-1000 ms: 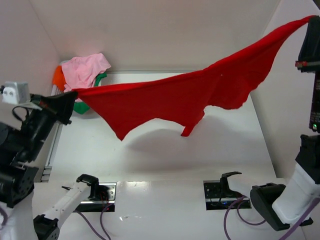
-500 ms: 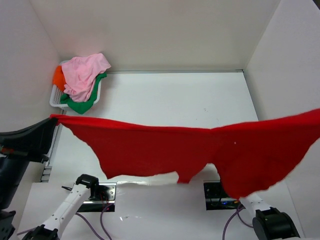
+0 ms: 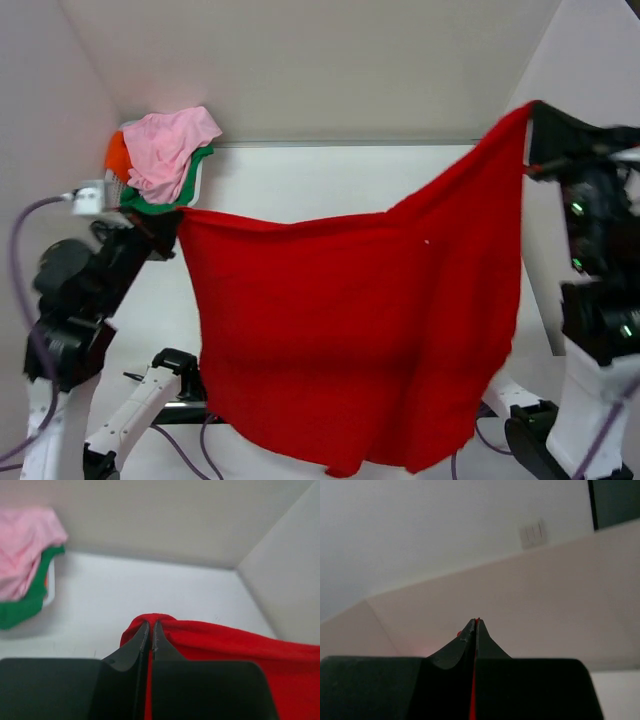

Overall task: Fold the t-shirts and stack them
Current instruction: Flatten out the tshirt, then fold the flattened tshirt in 1/3 of the way

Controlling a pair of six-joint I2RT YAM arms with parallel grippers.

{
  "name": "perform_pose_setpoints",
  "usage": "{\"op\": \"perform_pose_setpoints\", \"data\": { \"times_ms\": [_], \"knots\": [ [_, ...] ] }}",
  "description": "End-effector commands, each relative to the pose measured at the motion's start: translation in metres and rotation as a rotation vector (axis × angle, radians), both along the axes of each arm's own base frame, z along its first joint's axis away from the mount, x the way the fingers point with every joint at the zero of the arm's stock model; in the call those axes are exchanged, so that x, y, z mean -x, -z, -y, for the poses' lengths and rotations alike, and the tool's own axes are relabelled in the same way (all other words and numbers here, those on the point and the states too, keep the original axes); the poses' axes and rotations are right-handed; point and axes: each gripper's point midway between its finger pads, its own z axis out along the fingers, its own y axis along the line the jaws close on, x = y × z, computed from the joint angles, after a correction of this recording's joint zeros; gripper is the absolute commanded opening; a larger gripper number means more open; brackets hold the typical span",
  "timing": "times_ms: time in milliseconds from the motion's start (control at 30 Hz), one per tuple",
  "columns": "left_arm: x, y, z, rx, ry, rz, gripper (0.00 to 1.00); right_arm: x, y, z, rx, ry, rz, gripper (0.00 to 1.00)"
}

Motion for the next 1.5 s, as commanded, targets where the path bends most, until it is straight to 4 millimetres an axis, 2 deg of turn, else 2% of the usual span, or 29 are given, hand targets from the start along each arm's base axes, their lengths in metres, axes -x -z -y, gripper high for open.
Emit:
{"op": "perform_pose_setpoints", "data": {
  "times_ms": [0,33,67,133,167,233,267,433,600,700,733,800,833,933,967,1000,1033,1067,1100,1133,1167,1200,1233,1267,1300,1333,1367,1400,1467],
  "knots": [
    [-0.025,0.021,0.002,0.018,-0.027,-0.034,0.0,-0.06,0.027,-0.004,-0.01,0.016,-0.072,0.0],
    [-0.033,0.026,0.002,0.017,-0.036,-0.04,0.0,-0.075,0.034,-0.006,-0.017,0.011,-0.091,0.0],
    [-0.042,0.044,0.004,0.007,-0.037,-0.081,0.0,-0.087,0.048,-0.008,-0.013,0.011,-0.12,0.0],
    [-0.051,0.056,0.002,0.002,-0.062,-0.101,0.0,-0.111,0.059,-0.011,-0.019,0.007,-0.139,0.0],
    [-0.058,0.067,0.0,-0.015,-0.079,-0.13,0.0,-0.125,0.074,-0.013,-0.015,0.008,-0.171,0.0],
    [-0.071,0.086,0.001,-0.027,-0.09,-0.173,0.0,-0.141,0.082,-0.013,-0.025,0.014,-0.192,0.0],
    [-0.075,0.089,0.0,-0.031,-0.102,-0.186,0.0,-0.16,0.096,-0.016,-0.021,0.015,-0.225,0.0],
    [-0.108,0.129,0.003,-0.071,-0.124,-0.287,0.0,-0.202,0.131,-0.015,-0.014,0.05,-0.286,0.0],
    [-0.143,0.175,0.007,-0.104,-0.149,-0.415,0.0,-0.239,0.188,-0.012,-0.002,0.093,-0.395,0.0],
    [-0.173,0.191,0.012,-0.13,-0.159,-0.491,0.0,-0.262,0.212,-0.013,-0.001,0.105,-0.424,0.0],
    [-0.186,0.207,0.011,-0.151,-0.183,-0.54,0.0,-0.277,0.228,-0.013,0.003,0.115,-0.461,0.0],
    [-0.204,0.204,0.011,-0.155,-0.202,-0.537,0.0,-0.293,0.238,-0.015,0.006,0.116,-0.478,0.0],
    [-0.218,0.215,0.011,-0.168,-0.223,-0.56,0.0,-0.308,0.252,-0.017,0.01,0.117,-0.504,0.0],
    [-0.252,0.215,0.011,-0.149,-0.258,-0.557,0.0,-0.331,0.259,-0.02,0.013,0.117,-0.518,0.0],
    [-0.262,0.215,0.007,-0.144,-0.27,-0.554,0.0,-0.347,0.269,-0.022,0.019,0.118,-0.549,0.0],
    [-0.27,0.214,0.009,-0.154,-0.268,-0.553,0.0,-0.354,0.27,-0.023,0.019,0.118,-0.551,0.0],
    [-0.284,0.229,0.004,-0.161,-0.282,-0.586,0.0,-0.361,0.272,-0.022,0.017,0.127,-0.554,0.0],
    [-0.302,0.208,0.0,-0.156,-0.293,-0.539,0.0,-0.376,0.277,-0.024,0.02,0.128,-0.567,0.0],
    [-0.315,0.227,0.0,-0.186,-0.298,-0.58,0.0,-0.383,0.278,-0.024,0.018,0.137,-0.574,0.0],
    [-0.327,0.225,-0.005,-0.18,-0.311,-0.575,0.0,-0.39,0.281,-0.023,0.017,0.148,-0.581,0.0],
    [-0.336,0.225,-0.01,-0.187,-0.321,-0.575,0.0,-0.397,0.267,-0.018,0.01,0.156,-0.556,0.0],
    [-0.354,0.225,-0.007,-0.184,-0.321,-0.565,0.0,-0.41,0.29,-0.02,0.02,0.158,-0.608,0.0],
    [-0.364,0.225,-0.011,-0.176,-0.321,-0.563,0.0,-0.416,0.293,-0.02,0.021,0.158,-0.616,0.0],
    [-0.371,0.228,-0.019,-0.173,-0.335,-0.572,0.0,-0.421,0.285,-0.021,0.019,0.157,-0.603,0.0],
    [-0.38,0.247,-0.015,-0.181,-0.321,-0.607,0.0,-0.431,0.302,-0.022,0.016,0.156,-0.635,0.0],
    [-0.392,0.236,-0.018,-0.154,-0.319,-0.578,0.0,-0.435,0.302,-0.018,0.001,0.162,-0.637,0.0],
    [-0.398,0.239,-0.024,-0.148,-0.322,-0.584,0.0,-0.439,0.305,-0.02,-0.005,0.152,-0.642,0.0],
    [-0.405,0.258,-0.022,-0.155,-0.312,-0.619,0.0,-0.442,0.309,-0.021,-0.004,0.152,-0.646,0.0],
    [-0.418,0.253,-0.024,-0.13,-0.306,-0.598,0.0,-0.454,0.322,-0.024,-0.009,0.141,-0.671,0.0]
  ]
}}
